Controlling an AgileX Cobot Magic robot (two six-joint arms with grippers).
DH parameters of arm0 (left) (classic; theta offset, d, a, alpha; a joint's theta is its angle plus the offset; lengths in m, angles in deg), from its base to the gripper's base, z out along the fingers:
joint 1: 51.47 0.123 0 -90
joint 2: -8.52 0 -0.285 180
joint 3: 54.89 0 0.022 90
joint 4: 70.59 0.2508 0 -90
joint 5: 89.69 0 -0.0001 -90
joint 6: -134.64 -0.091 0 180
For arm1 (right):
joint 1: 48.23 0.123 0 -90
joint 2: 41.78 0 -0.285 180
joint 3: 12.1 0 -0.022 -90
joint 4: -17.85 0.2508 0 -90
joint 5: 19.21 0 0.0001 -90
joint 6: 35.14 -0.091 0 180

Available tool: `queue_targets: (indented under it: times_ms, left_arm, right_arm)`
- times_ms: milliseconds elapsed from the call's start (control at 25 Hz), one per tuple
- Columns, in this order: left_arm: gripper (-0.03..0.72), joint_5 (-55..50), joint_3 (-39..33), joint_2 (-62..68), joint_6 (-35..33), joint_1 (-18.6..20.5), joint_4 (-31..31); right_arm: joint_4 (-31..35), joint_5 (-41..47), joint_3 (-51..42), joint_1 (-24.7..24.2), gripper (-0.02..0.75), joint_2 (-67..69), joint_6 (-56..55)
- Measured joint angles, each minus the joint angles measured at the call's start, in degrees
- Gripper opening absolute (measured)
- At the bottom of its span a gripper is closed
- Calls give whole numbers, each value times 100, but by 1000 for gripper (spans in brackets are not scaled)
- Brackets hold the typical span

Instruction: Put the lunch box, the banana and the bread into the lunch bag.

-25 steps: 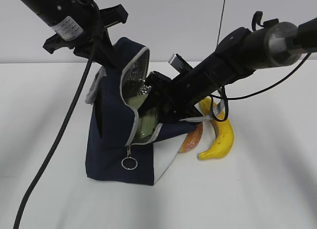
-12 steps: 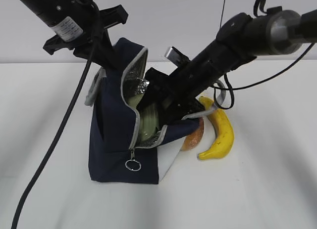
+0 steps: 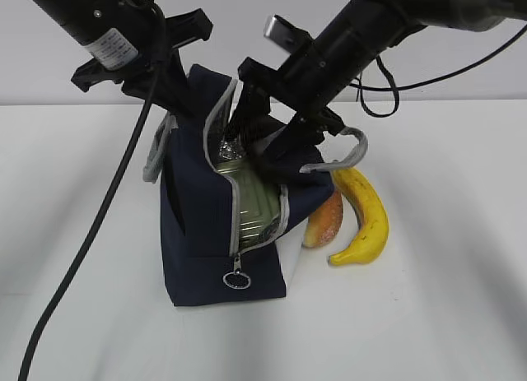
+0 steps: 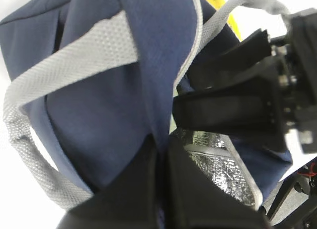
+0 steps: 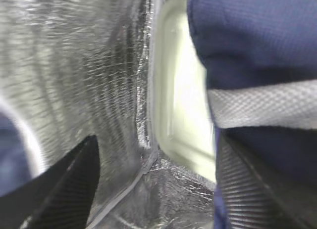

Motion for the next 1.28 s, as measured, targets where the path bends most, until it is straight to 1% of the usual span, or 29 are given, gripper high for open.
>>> queue_targets:
  times_ms: [280,400,520,720,800,880,1040,1160,1280]
  left_arm:
    - [1,-17,0,0,-39,0,0]
    - [0,-29,0,0,-109,0,11]
    - [0,-37,0,0,-158,0,13]
    - [0,-78,0,0,-184,0,92]
    - [0,-101,0,0,-189,0,175]
    - [0,-128,0,0,-194,0,190]
    - [0,-173,0,0,-194,0,201]
    - [0,-228,0,0,-194,0,219]
    - [0,-256,0,0,-194,0,226]
  right_arm:
    - [-74,96,838,0,560,-46,-12]
    - [-354,110,1122,0,560,-280,-20]
    - [-1109,139,1274,0,560,-625,-104]
    - [-2398,244,1272,0,560,-1030,-511]
    - [-2641,251,1272,-12,560,-1095,-643]
    - [-2717,256,1261,-12,560,-1134,-705]
    - [-2751,256,846,-12,560,-1269,-747]
    - [-2920,203,107,-12,560,-1605,-747]
    - [-3102,-268,-813,-12,561,-2094,-747]
